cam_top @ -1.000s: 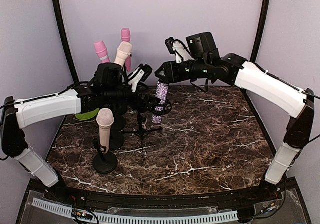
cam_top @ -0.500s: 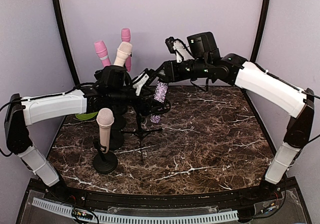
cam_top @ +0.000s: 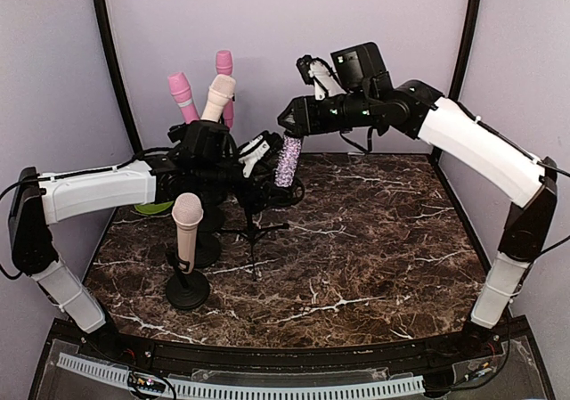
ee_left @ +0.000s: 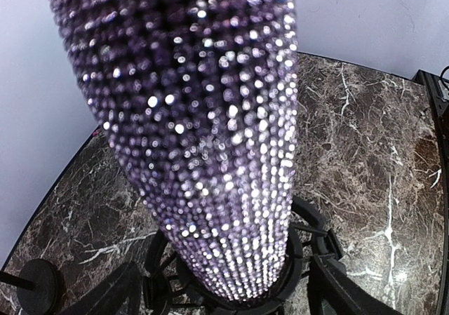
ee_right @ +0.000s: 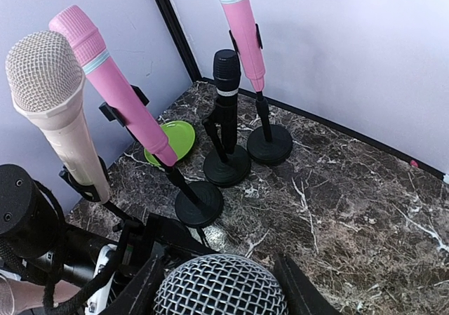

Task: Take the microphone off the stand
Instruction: Remove the microphone from the microphone stand.

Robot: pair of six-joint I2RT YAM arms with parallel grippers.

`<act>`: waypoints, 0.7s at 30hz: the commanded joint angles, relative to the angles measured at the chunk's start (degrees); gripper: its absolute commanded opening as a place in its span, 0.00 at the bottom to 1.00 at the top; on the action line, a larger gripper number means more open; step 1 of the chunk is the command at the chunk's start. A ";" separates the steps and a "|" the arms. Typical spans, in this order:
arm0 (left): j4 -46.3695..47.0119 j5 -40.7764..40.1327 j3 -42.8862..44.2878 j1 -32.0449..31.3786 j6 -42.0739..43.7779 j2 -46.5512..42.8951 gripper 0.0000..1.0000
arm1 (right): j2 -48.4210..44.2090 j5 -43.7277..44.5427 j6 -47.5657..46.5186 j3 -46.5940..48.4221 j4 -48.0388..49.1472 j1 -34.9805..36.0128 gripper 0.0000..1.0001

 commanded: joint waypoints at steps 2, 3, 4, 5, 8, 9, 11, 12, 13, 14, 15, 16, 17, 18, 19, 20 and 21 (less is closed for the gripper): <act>-6.20 -3.67 -0.90 0.44 2.10 0.83 0.83 | -2.39 2.89 0.55 3.26 6.70 -0.10 0.39; -6.19 -4.03 -0.92 0.41 2.08 0.72 0.83 | -3.29 3.10 0.26 2.85 7.26 -0.14 0.39; -6.29 -4.15 -0.88 0.39 2.06 0.67 0.83 | -4.36 3.01 -0.04 2.27 8.00 -0.15 0.39; -6.36 -4.21 -0.74 0.38 2.06 0.75 0.83 | -5.31 2.86 -0.08 1.79 8.61 -0.21 0.39; -6.72 -4.43 -0.51 0.42 1.98 1.07 0.83 | -7.84 2.18 -0.14 0.55 10.23 -0.24 0.40; -6.76 -4.48 -0.43 0.40 1.97 1.20 0.83 | -8.60 1.94 -0.05 0.08 10.74 -0.19 0.39; -6.74 -4.72 -0.33 0.38 1.94 1.37 0.83 | -9.62 1.95 -0.10 -0.20 11.03 -0.22 0.39; -6.67 -4.66 -0.32 0.44 1.85 1.30 0.83 | -10.11 2.44 -0.33 -0.27 10.83 -0.18 0.40; -6.64 -4.60 -0.27 0.41 1.76 1.17 0.83 | -10.56 3.42 -0.87 -0.36 10.53 -0.28 0.40; -6.44 -4.48 -0.25 0.41 1.77 1.03 0.83 | -11.25 4.87 -1.29 -0.52 10.12 -0.32 0.40; -6.31 -4.37 0.03 0.39 1.61 0.84 0.83 | -11.81 6.75 -1.79 -0.79 9.65 -0.32 0.39; -6.33 -3.98 0.58 0.45 1.57 0.63 0.83 | -12.37 8.57 -2.25 -1.15 8.94 -0.28 0.40; -6.34 -3.77 0.97 0.46 1.29 0.50 0.83 | -13.09 10.32 -2.70 -1.69 8.38 -0.44 0.40; -6.35 -3.33 1.90 0.42 1.23 0.09 0.83 | -13.79 12.16 -3.00 -2.36 7.79 -0.60 0.39; -6.52 -3.00 2.46 0.43 0.92 -0.08 0.84 | -14.65 13.72 -3.29 -3.31 7.12 -0.82 0.40; -6.66 -2.30 3.79 0.45 0.74 -0.61 0.84 | -15.54 15.28 -3.48 -4.25 6.36 -1.16 0.40; -7.06 -1.92 4.46 0.46 0.27 -0.87 0.85 | -16.37 17.31 -3.54 -5.39 5.55 -1.57 0.40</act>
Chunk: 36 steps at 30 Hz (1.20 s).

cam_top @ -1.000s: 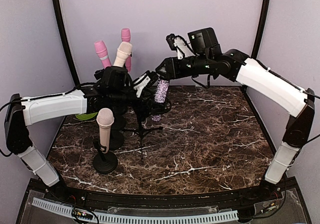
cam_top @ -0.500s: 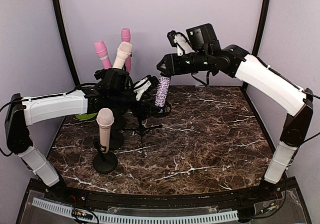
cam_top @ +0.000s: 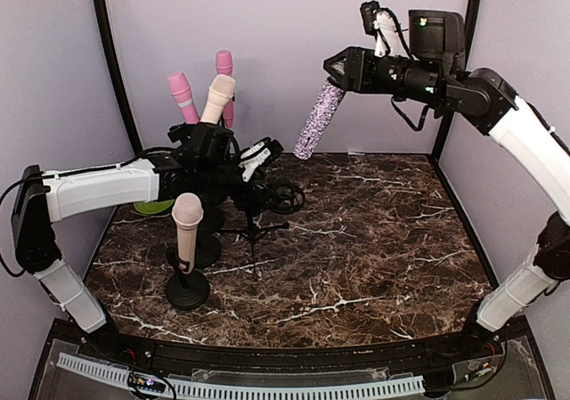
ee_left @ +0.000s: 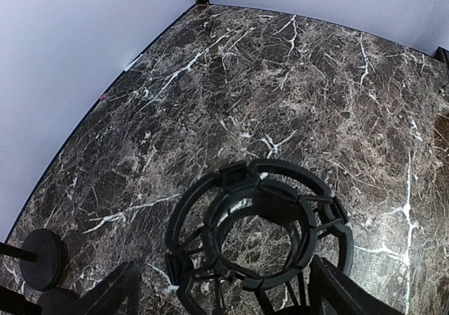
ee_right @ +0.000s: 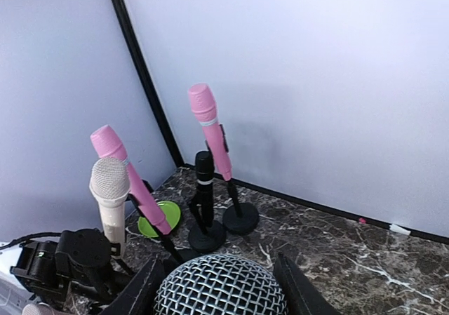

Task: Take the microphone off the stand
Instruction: Place the microphone at the center of the board.

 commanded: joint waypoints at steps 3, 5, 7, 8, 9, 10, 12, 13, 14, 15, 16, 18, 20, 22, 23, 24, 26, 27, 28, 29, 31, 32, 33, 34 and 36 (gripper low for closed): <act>-2.62 3.65 7.44 0.25 -2.12 -4.24 0.87 | -5.55 11.85 -1.34 -7.64 -1.95 -3.62 0.40; -3.53 4.97 9.67 0.25 -3.80 -5.82 0.88 | -6.95 12.23 -0.51 -10.50 -4.19 -5.92 0.39; -5.33 6.05 11.60 0.23 -4.77 -7.25 0.89 | -7.99 11.73 0.25 -13.67 -6.21 -8.42 0.39; -5.88 6.69 12.19 0.29 -5.01 -7.69 0.90 | -8.29 11.24 0.56 -15.11 -7.44 -9.73 0.39; -7.36 7.01 13.54 0.26 -5.55 -8.51 0.90 | -8.38 10.63 0.91 -16.57 -8.56 -11.34 0.40; -8.25 7.77 14.13 0.52 -5.76 -8.89 0.90 | -8.26 9.77 1.22 -17.74 -9.77 -12.80 0.40; -10.84 9.10 16.03 1.27 -6.74 -10.53 0.91 | -7.32 8.26 1.90 -19.77 -13.61 -15.65 0.40; -12.36 9.48 16.17 1.67 -7.39 -11.09 0.91 | -6.62 7.68 2.14 -20.33 -15.54 -17.13 0.40; -12.95 10.41 15.83 2.85 -7.77 -12.56 0.91 | -5.96 7.41 2.14 -20.83 -17.41 -18.32 0.40; -13.99 11.06 15.40 3.73 -8.66 -13.42 0.91 | -5.44 7.48 2.11 -21.31 -18.82 -19.33 0.40; -14.60 12.60 14.63 5.74 -9.11 -15.10 0.91 | -4.99 7.69 1.99 -21.74 -20.24 -20.07 0.40; -16.86 14.59 13.77 8.99 -9.98 -17.62 0.91 | -4.49 8.43 1.80 -22.41 -21.94 -21.31 0.40; -19.82 14.94 13.41 12.00 -9.75 -19.56 0.91 | -4.06 8.03 1.58 -23.24 -22.40 -22.80 0.40; -22.70 14.80 13.09 15.44 -8.90 -20.95 0.91 | -3.10 6.33 1.33 -24.14 -22.17 -25.07 0.41; -23.89 14.68 12.85 18.20 -8.78 -21.40 0.91 | -2.32 5.50 1.10 -24.45 -21.91 -26.48 0.41; -24.03 14.47 11.72 19.50 -8.95 -22.66 0.91 | -1.37 4.82 0.83 -24.77 -21.40 -27.76 0.40; -22.68 12.78 9.14 23.28 -10.28 -25.65 0.91 | 0.45 3.45 0.40 -25.65 -19.68 -30.12 0.40; -21.63 11.23 8.32 25.02 -11.15 -26.82 0.90 | 1.39 2.86 0.38 -25.90 -18.61 -30.90 0.40; -21.27 10.68 6.97 25.72 -11.59 -29.04 0.90 | 2.37 2.05 0.43 -26.28 -17.61 -31.60 0.40; -20.86 10.22 6.40 26.77 -12.38 -30.06 0.90 | 3.39 1.23 0.39 -26.36 -16.60 -32.10 0.40; -20.61 10.51 4.33 27.56 -13.05 -33.23 0.90 | 6.17 0.21 0.19 -25.94 -15.14 -33.03 0.41; -20.72 10.54 3.86 27.69 -13.14 -33.69 0.90 | 7.21 -0.05 0.01 -25.41 -14.72 -33.47 0.41; -21.14 10.06 3.36 27.97 -13.07 -34.01 0.90 | 8.72 -0.27 -0.14 -24.81 -14.28 -33.93 0.41; -21.29 9.35 1.99 28.11 -12.77 -34.53 0.90 | 11.00 -0.51 -0.27 -24.04 -13.91 -34.39 0.41; -20.23 5.56 -1.25 29.03 -12.97 -35.57 0.90 | 14.39 -0.90 -0.39 -22.54 -13.17 -35.17 0.41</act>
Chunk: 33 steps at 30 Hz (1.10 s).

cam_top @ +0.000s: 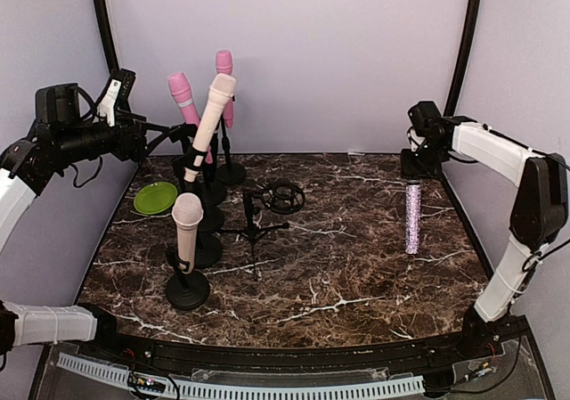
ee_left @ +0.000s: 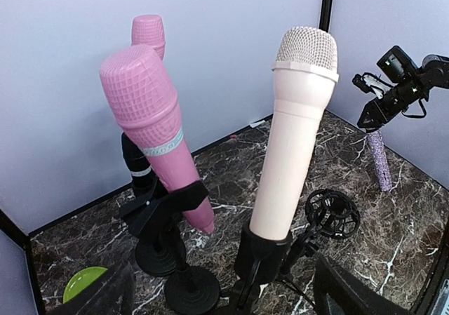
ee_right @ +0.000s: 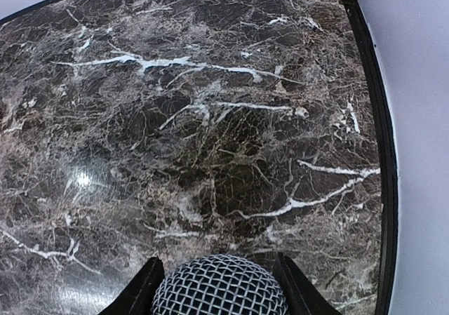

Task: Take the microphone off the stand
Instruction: Place the microphone at the center of the board.

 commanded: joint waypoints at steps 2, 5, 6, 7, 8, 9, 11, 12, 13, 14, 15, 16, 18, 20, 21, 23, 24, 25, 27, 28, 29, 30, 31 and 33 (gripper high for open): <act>3.22 -10.17 -9.62 2.31 -2.80 -4.57 0.90 | 7.99 -3.11 -0.24 3.41 4.87 -1.74 0.41; 6.82 -19.70 -18.07 2.75 -4.86 -10.50 0.91 | 12.28 -3.57 0.38 4.41 8.44 -2.40 0.44; 8.05 -21.46 -19.63 2.77 -5.12 -11.64 0.91 | 13.86 -3.74 0.62 4.93 9.43 -2.58 0.44; 8.64 -23.94 -22.58 2.78 -5.08 -13.67 0.91 | 15.46 -4.10 0.91 5.47 10.17 -2.71 0.45; 9.47 -24.90 -23.91 2.79 -4.12 -14.54 0.91 | 17.28 -4.51 1.06 6.26 10.85 -2.82 0.45; 9.88 -26.01 -26.59 2.79 -3.35 -16.03 0.91 | 18.95 -4.70 1.43 7.05 11.15 -2.87 0.45; 11.64 -26.82 -30.25 2.79 -1.03 -17.83 0.91 | 22.20 -4.96 2.08 8.52 11.52 -2.88 0.45; 12.84 -27.21 -31.25 2.79 -0.10 -18.24 0.91 | 23.39 -5.01 2.40 8.92 11.85 -2.88 0.45; 13.27 -27.53 -32.43 2.79 0.29 -18.80 0.91 | 24.54 -5.10 2.79 9.07 12.33 -2.88 0.45; 13.71 -27.66 -32.65 2.79 0.73 -18.77 0.91 | 25.25 -5.04 3.19 8.92 13.13 -2.88 0.45; 13.93 -27.63 -32.80 2.79 0.84 -18.56 0.91 | 25.67 -4.96 3.48 8.53 14.09 -2.87 0.45; 14.42 -27.33 -32.80 2.79 0.98 -18.43 0.91 | 25.91 -5.00 3.88 7.91 15.35 -2.92 0.46; 14.96 -26.43 -32.92 2.79 1.28 -17.59 0.91 | 26.21 -4.96 4.72 6.78 17.47 -2.88 0.48; 14.50 -25.92 -32.82 2.79 1.22 -16.34 0.91 | 26.45 -4.62 5.28 6.05 18.93 -2.89 0.49; 14.15 -25.80 -32.80 2.79 1.19 -15.57 0.91 | 26.68 -4.46 5.46 5.57 19.58 -2.91 0.50; 13.92 -25.55 -32.77 2.78 1.20 -14.96 0.91 | 27.40 -4.29 5.56 5.24 20.40 -2.97 0.52; 13.94 -25.47 -32.83 2.79 1.20 -14.94 0.91 | 27.68 -4.20 5.60 5.07 20.66 -2.97 0.54; 14.14 -25.44 -32.90 2.79 1.14 -15.00 0.91 | 27.95 -4.09 5.61 4.87 20.85 -2.97 0.55; 14.39 -25.48 -33.10 2.79 1.12 -15.11 0.91 | 28.16 -4.00 5.74 4.07 21.43 -2.97 0.57; 14.40 -25.45 -33.18 2.79 1.12 -15.09 0.91 | 28.06 -3.94 5.77 3.58 21.96 -2.97 0.60; 14.36 -25.38 -33.20 2.79 1.12 -15.03 0.91 | 27.89 -3.86 5.78 3.07 22.31 -2.97 0.63; 14.34 -25.31 -33.22 2.79 1.16 -14.83 0.91 | 27.68 -3.74 5.80 2.61 22.62 -3.04 0.64; 14.26 -25.19 -33.23 2.79 1.13 -14.77 0.91 | 27.40 -3.70 5.79 2.17 22.90 -3.05 0.66; 14.24 -25.01 -33.15 2.79 1.19 -14.45 0.91 | 27.01 -3.63 5.70 1.50 23.32 -3.05 0.69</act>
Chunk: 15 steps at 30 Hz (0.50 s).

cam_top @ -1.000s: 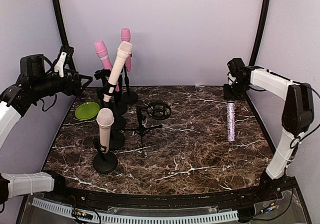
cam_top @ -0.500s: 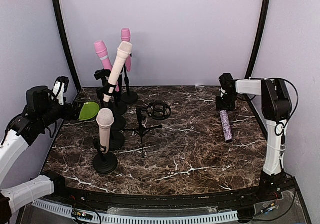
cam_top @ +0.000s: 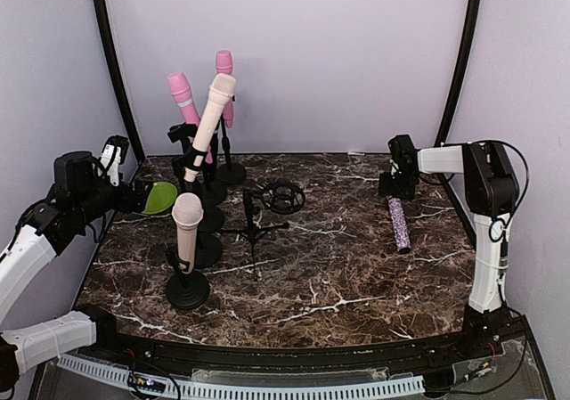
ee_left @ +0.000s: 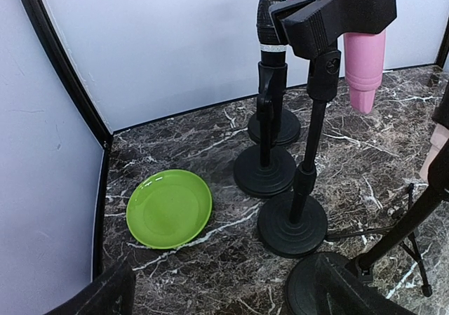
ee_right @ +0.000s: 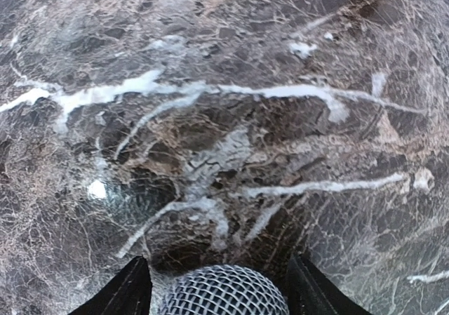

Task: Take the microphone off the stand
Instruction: Place the microphone at the center of the board.

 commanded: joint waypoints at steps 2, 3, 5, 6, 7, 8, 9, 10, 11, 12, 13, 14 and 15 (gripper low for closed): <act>1.36 0.73 -0.55 0.32 0.88 0.31 0.91 | -0.50 -0.06 0.75 -2.77 2.68 0.03 0.74; 1.36 0.73 -0.58 0.32 0.86 0.36 0.91 | -0.70 -0.10 0.74 -2.90 2.83 0.03 0.76; 1.28 0.70 -0.66 0.32 0.86 0.33 0.91 | -0.98 -0.33 0.59 -3.08 3.17 0.03 0.81; 1.28 0.72 -0.69 0.32 0.86 0.30 0.91 | -1.18 -0.55 0.49 -3.17 3.42 0.03 0.83; 1.27 0.66 -0.70 0.32 0.85 0.30 0.91 | -1.33 -0.91 0.33 -3.23 3.64 0.04 0.86; 1.32 0.65 -0.75 0.32 0.85 0.25 0.91 | -1.56 -1.13 0.18 -3.27 3.86 0.03 0.88; 1.35 0.65 -0.77 0.32 0.85 0.23 0.91 | -1.87 -1.22 0.08 -3.32 4.04 0.03 0.90; 1.36 0.69 -0.79 0.32 0.85 0.32 0.91 | -2.16 -1.32 -0.02 -3.36 4.23 0.03 0.92; 1.36 0.74 -0.84 0.28 0.90 0.39 0.91 | -2.50 -1.44 -0.20 -3.29 4.21 -0.04 0.98; 1.36 0.74 -0.80 0.30 0.92 0.49 0.91 | -2.82 -1.55 -0.27 -3.09 4.03 -0.05 0.99; 1.36 0.75 -0.80 0.31 0.94 0.52 0.91 | -3.36 -1.58 -0.48 -2.88 3.83 -0.05 0.99; 1.32 0.70 -0.80 0.32 0.94 0.61 0.91 | -3.93 -1.62 -0.63 -2.76 3.82 -0.06 0.99; 1.35 0.61 -0.79 0.32 0.94 0.63 0.91 | -4.96 -1.74 -0.69 -2.75 3.82 -0.04 0.99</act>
